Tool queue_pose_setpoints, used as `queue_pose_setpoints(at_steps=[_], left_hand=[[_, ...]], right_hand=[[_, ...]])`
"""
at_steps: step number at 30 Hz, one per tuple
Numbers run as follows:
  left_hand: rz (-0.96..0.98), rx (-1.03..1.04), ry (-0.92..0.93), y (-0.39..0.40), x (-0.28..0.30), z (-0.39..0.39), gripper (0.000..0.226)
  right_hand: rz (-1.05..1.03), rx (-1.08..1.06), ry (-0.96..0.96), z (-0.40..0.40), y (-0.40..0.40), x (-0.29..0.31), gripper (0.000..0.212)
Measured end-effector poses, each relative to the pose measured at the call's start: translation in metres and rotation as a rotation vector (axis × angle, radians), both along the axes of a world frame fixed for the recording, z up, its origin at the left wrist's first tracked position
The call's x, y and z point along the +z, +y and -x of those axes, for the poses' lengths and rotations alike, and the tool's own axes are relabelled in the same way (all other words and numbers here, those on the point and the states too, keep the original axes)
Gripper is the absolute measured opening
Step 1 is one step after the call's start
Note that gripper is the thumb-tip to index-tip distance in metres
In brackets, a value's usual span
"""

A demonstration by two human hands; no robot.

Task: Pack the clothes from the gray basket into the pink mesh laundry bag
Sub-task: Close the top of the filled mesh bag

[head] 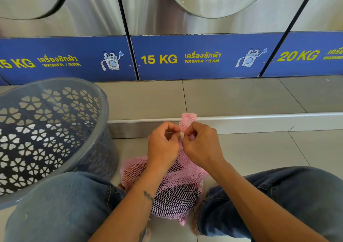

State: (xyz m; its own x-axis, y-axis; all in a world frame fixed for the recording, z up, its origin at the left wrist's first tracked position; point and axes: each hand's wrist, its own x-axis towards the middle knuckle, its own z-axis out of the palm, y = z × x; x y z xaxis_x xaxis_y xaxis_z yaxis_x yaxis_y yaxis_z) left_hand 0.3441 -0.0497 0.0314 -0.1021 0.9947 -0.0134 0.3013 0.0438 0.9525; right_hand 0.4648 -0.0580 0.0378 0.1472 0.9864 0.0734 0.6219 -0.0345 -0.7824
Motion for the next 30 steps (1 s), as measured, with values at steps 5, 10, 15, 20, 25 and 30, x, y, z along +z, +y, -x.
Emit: queue_pose_setpoints(at_steps=[5,10,15,20,25,30], left_hand=[[0.122,0.023,-0.075,0.0,-0.003,-0.002,0.012],[0.236,0.031,-0.217,0.001,-0.002,-0.003,0.017],[0.169,0.047,-0.101,-0.001,-0.004,-0.001,0.023],[0.181,0.016,-0.092,-0.001,-0.005,-0.001,0.024],[0.31,-0.035,-0.243,-0.003,-0.003,0.001,0.021],[0.341,-0.084,-0.202,0.002,-0.001,0.005,0.024]], right_hand=[[-0.025,-0.049,0.04,0.001,-0.002,-0.001,0.011],[-0.043,-0.011,-0.007,0.002,-0.002,-0.001,0.013],[-0.014,0.034,-0.119,0.004,0.0,0.0,0.013],[0.024,0.073,-0.121,-0.001,0.001,0.001,0.011],[0.084,0.182,-0.031,-0.012,0.002,0.006,0.014],[0.11,0.173,0.068,-0.016,0.002,0.007,0.021]])
